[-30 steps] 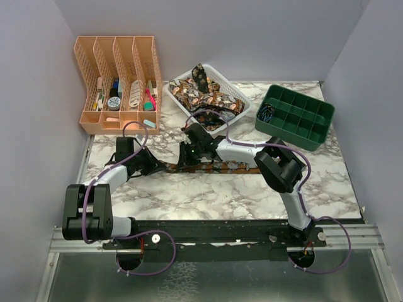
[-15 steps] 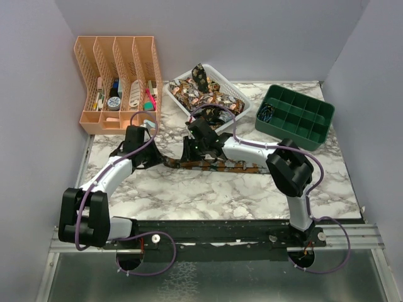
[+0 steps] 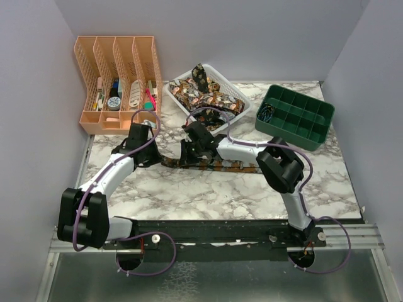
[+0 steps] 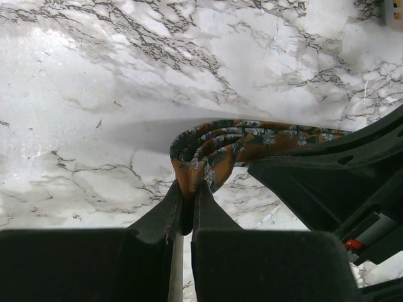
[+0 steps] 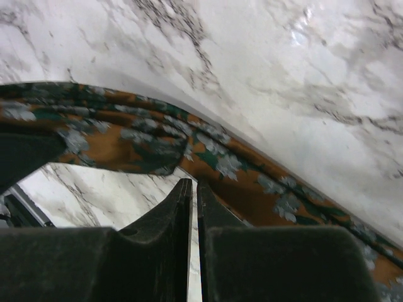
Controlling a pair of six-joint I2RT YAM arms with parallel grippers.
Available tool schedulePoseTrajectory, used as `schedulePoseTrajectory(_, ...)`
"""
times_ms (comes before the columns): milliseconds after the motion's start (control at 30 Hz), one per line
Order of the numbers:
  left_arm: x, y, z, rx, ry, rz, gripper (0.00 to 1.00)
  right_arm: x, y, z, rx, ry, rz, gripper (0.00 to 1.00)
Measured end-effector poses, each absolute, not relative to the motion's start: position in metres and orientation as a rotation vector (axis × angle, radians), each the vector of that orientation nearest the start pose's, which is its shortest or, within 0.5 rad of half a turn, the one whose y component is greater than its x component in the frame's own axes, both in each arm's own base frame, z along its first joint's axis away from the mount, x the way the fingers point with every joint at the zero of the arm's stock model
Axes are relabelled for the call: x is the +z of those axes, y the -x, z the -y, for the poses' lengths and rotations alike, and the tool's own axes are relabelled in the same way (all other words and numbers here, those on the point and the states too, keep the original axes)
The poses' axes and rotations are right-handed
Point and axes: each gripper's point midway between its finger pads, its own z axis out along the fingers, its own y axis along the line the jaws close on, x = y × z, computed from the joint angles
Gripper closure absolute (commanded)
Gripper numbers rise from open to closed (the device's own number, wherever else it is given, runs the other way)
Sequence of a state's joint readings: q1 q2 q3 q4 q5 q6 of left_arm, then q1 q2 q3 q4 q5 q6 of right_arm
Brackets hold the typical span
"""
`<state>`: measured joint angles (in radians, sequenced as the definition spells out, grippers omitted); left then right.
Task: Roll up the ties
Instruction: Roll the tie at the center of the board.
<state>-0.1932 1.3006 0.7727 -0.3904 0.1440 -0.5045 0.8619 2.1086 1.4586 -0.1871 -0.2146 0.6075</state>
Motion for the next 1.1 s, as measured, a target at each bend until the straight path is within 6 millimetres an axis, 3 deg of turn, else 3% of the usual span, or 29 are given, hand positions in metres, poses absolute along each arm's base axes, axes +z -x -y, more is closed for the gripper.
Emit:
schedulePoseTrajectory(267, 0.079, -0.295, 0.106, -0.424, 0.319, -2.522, 1.00, 0.049, -0.312, -0.461, 0.925, 0.453, -2.510, 0.89)
schedulePoseTrajectory(467, 0.086, -0.299, 0.106, -0.385, 0.310, -2.509, 1.00, 0.030, -0.310, -0.461, 0.909, 0.458, -2.555, 0.88)
schedulePoseTrajectory(600, 0.091, -0.300, 0.107, -0.337, 0.289, -2.505, 1.00, 0.032, -0.309, -0.461, 0.904, 0.470, -2.561, 0.87)
schedulePoseTrajectory(767, 0.095, -0.301, 0.108, -0.260, 0.253, -2.493, 1.00, 0.040, -0.315, -0.447, 0.800, 0.482, -2.551, 0.85)
schedulePoseTrajectory(967, 0.097, -0.299, 0.105, -0.146, 0.223, -2.483, 1.00, 0.082, -0.313, -0.406, 0.661, 0.416, -2.474, 0.85)
schedulePoseTrajectory(1100, 0.101, -0.304, 0.110, -0.101, 0.200, -2.468, 1.00, 0.095, -0.312, -0.385, 0.606, 0.369, -2.438, 0.85)
